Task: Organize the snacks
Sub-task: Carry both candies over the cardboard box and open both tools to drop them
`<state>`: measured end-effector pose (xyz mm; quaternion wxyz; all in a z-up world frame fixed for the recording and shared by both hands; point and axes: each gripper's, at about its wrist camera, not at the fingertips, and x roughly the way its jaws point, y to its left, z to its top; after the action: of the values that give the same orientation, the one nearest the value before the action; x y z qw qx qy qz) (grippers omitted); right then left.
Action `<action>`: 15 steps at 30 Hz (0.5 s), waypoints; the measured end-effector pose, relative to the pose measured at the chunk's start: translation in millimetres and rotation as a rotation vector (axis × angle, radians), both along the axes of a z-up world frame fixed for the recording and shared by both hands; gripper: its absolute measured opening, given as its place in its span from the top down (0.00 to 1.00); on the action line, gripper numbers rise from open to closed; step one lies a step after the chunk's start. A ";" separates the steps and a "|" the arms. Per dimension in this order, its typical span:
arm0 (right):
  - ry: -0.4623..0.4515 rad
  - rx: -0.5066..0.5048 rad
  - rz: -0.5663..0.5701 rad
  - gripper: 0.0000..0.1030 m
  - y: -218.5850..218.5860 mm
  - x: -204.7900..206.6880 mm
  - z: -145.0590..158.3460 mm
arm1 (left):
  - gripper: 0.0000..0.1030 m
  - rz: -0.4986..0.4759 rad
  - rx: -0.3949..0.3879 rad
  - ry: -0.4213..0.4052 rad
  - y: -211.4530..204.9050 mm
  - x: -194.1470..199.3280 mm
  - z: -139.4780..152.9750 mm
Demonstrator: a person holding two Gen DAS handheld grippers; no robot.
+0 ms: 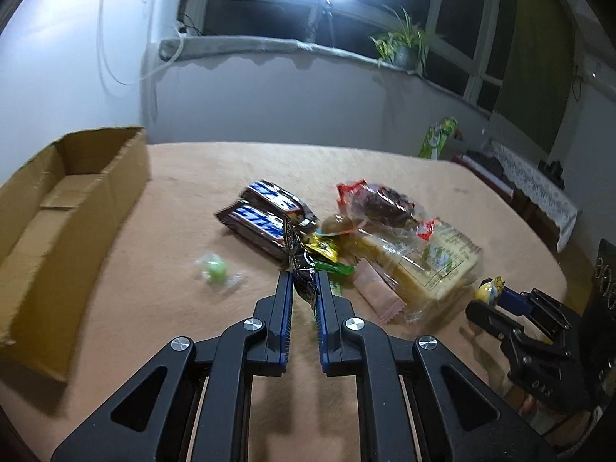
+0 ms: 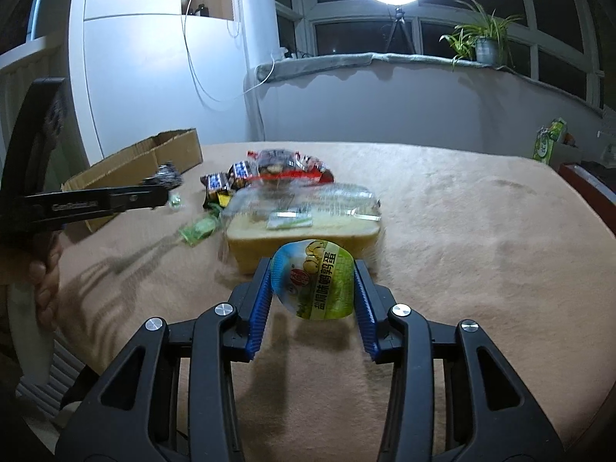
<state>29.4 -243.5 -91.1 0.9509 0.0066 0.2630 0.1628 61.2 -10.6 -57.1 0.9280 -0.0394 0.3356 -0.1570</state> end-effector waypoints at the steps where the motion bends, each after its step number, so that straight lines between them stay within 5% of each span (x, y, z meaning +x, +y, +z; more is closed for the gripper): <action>1: -0.007 -0.001 -0.002 0.60 1.0 -1.3 3.4 | 0.91 0.010 -0.004 -0.010 6.3 -3.7 4.0; 15: -0.061 -0.018 0.147 0.60 83.2 18.6 53.6 | 0.91 0.214 -0.033 -0.129 115.4 -32.4 49.8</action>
<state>47.9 -160.4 -37.5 0.9440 -0.0264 0.2349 0.2300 28.9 104.8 -7.4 0.9584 -0.0800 0.2663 -0.0648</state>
